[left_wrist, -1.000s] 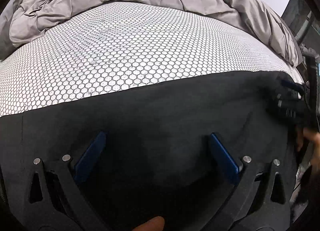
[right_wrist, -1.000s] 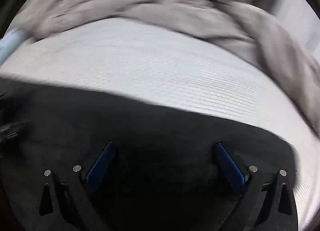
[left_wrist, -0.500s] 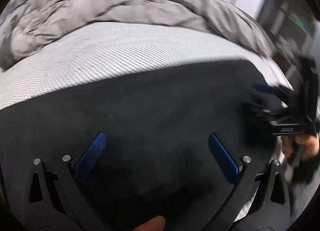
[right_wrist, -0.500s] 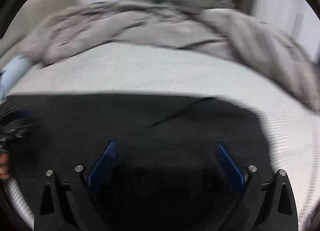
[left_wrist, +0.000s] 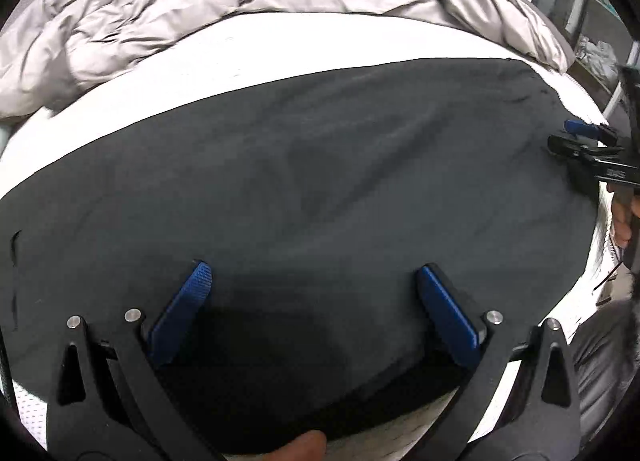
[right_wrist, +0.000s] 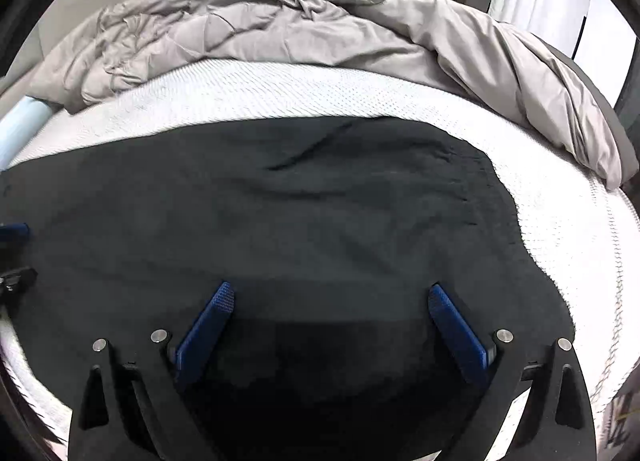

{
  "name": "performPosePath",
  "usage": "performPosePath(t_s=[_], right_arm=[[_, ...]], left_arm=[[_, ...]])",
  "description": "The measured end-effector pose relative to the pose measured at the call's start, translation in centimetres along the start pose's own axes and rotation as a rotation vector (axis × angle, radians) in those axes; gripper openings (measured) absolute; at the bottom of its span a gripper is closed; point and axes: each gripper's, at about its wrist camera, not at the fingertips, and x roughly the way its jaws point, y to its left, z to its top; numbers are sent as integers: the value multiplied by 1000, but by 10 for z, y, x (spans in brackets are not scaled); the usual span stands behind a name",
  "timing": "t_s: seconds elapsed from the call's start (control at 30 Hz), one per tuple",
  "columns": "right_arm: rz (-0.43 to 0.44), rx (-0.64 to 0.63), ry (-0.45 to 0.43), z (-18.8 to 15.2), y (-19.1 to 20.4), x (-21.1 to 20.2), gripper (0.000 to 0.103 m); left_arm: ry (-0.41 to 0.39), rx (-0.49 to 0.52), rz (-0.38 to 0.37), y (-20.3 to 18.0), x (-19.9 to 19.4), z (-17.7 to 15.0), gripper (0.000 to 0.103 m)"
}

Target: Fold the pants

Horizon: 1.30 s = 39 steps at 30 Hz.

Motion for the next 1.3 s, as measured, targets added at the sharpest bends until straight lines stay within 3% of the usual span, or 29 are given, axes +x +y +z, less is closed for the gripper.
performPosePath(t_s=[0.13, 0.2, 0.27, 0.3, 0.37, 0.5, 0.6, 0.7, 0.8, 0.87, 0.93, 1.1, 1.2, 1.3], right_arm=[[123, -189, 5, 8, 82, 6, 99], [113, -348, 8, 5, 127, 11, 99], [98, -405, 1, 5, 148, 14, 99], [103, -404, 3, 7, 151, 15, 99], [129, -357, 16, 16, 143, 18, 99], [221, -240, 24, 33, 145, 15, 99], [320, -271, 34, 41, 182, 13, 99], [344, -311, 41, 50, 220, 19, 99], [354, -307, 96, 57, 246, 38, 99], [311, -347, 127, 60, 254, 54, 94], [239, -388, 136, 55, 253, 65, 94], [74, -306, 129, 62, 197, 67, 94], [134, -207, 120, 71, 179, 62, 94], [250, -209, 94, 81, 203, 58, 94]], left_arm=[[-2, -20, 76, 49, -12, -11, 102], [3, -70, 110, 80, -19, -19, 102], [-3, -148, 146, 114, -30, -28, 99], [-15, -173, 139, 127, -36, -33, 97], [-25, -205, 133, 145, -47, -42, 77], [-68, -263, 45, 157, -62, -40, 55], [-69, -244, -1, 144, -52, -17, 53], [-40, -228, -2, 127, -36, 6, 51], [19, -230, 8, 124, -11, 23, 43], [30, -237, 24, 133, -2, 22, 28], [18, -286, 12, 149, -5, 13, 20], [-16, -338, 30, 177, -19, -2, 20], [-39, -343, 17, 173, -24, 7, 21], [-43, -315, 4, 157, -19, 25, 21]])
